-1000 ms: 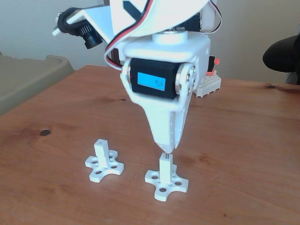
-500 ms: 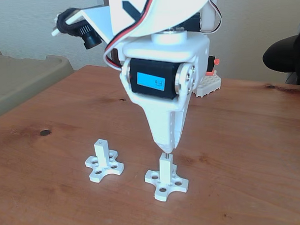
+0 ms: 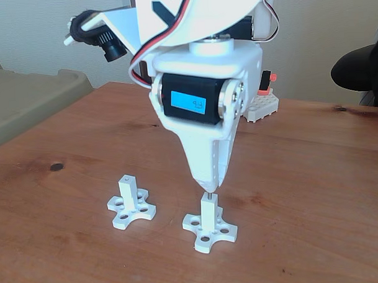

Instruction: Grab the screw and set it in the hole.

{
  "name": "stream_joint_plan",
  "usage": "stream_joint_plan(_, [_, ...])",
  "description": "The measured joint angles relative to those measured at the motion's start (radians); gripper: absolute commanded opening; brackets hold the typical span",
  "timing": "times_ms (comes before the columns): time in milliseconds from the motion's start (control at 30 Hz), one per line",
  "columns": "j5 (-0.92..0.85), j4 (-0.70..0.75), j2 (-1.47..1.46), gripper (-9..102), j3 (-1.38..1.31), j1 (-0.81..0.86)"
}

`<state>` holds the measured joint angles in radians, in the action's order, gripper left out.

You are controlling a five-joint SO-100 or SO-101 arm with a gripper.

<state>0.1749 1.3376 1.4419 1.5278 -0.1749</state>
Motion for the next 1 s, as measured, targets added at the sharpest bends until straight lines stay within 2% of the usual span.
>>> stream_joint_plan(1000, [-0.009, -0.012, 0.0, -4, 0.011, 0.002])
